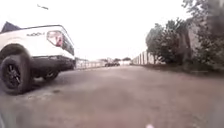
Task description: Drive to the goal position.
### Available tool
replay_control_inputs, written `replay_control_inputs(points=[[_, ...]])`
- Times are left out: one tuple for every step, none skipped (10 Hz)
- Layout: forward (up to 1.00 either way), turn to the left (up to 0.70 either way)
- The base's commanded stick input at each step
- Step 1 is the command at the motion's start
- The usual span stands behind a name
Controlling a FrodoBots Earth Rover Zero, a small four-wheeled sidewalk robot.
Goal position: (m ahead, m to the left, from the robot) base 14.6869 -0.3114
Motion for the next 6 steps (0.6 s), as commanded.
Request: replay_control_inputs(points=[[0.98, -0.04], [0.99, -0.03], [0.99, 0.00], [0.99, 0.00], [0.99, 0.00], [0.99, 0.00]])
